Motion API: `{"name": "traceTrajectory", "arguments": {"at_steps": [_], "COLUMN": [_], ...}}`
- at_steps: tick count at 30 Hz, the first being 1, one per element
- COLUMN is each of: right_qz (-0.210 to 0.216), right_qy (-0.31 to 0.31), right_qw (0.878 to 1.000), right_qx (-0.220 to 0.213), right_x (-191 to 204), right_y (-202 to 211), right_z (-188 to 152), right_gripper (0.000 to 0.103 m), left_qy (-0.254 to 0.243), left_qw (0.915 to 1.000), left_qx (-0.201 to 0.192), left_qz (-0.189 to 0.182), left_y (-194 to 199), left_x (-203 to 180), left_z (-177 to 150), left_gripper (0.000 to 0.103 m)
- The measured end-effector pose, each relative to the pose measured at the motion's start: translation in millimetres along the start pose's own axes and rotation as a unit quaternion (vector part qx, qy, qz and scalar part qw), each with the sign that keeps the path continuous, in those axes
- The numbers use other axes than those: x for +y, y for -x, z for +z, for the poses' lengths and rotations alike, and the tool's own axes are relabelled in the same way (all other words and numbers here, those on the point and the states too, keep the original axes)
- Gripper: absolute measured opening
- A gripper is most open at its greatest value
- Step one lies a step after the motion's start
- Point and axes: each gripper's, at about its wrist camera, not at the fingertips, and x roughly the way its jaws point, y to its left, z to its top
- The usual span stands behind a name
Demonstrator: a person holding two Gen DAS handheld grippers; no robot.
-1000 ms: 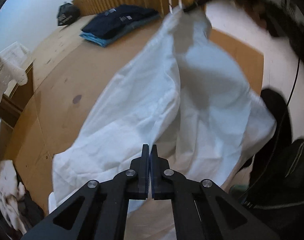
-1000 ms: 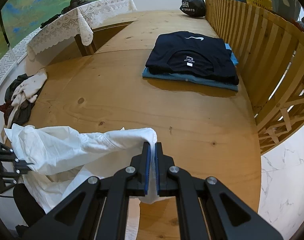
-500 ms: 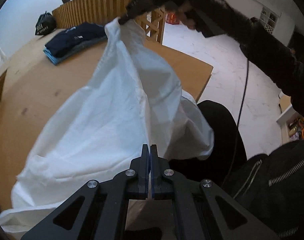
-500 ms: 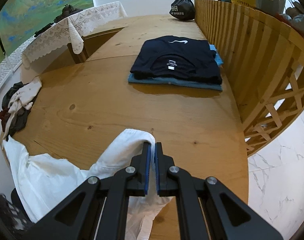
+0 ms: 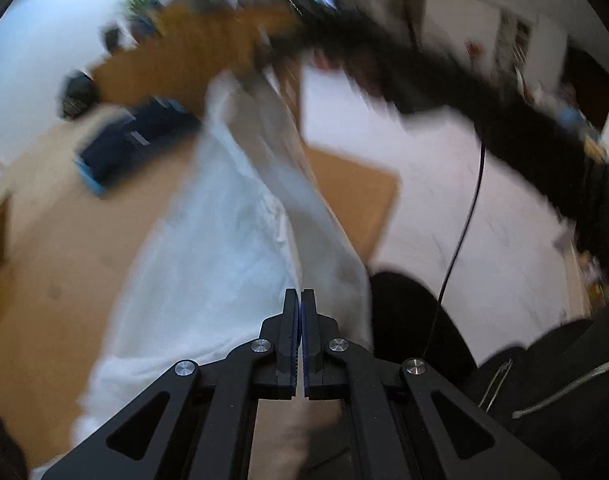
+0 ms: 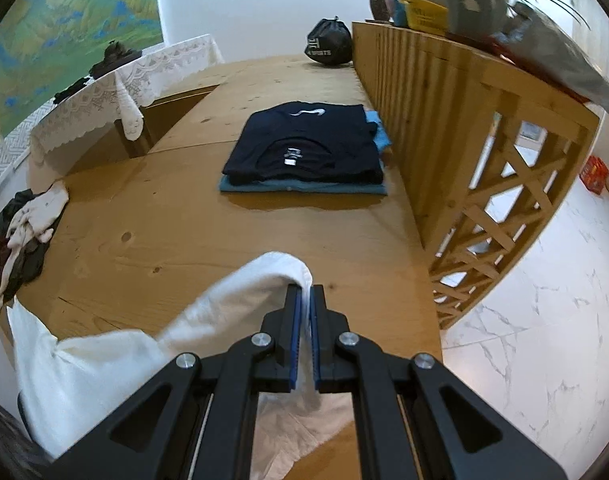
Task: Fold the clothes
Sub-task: 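Grasp the shirt with the left tool while the right tool holds its edge, then lift the white shirt up with both tools and shake it out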
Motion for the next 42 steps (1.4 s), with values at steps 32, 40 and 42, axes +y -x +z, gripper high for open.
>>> {"name": "traceTrajectory", "arguments": {"at_steps": [32, 40, 42], "right_qz": [0.027, 0.079, 0.094], "right_qy": [-0.007, -0.016, -0.015], "right_qw": [0.999, 0.991, 0.985], "right_qx": [-0.021, -0.111, -0.142], "right_x": [-4, 39, 57], "right_y": [21, 87, 109], "right_z": [-10, 48, 69], "right_gripper": [0.005, 0.004, 0.004], "left_qy": [-0.089, 0.002, 0.019], "left_qw": [0.9811, 0.9584, 0.95], "left_qx": [-0.009, -0.109, -0.131], "left_qz": [0.171, 0.264, 0.283], "left_y": [-11, 119, 153], "left_x": [4, 93, 116], "left_z": [-28, -9, -4], "left_gripper": [0.001, 0.001, 0.001]}}
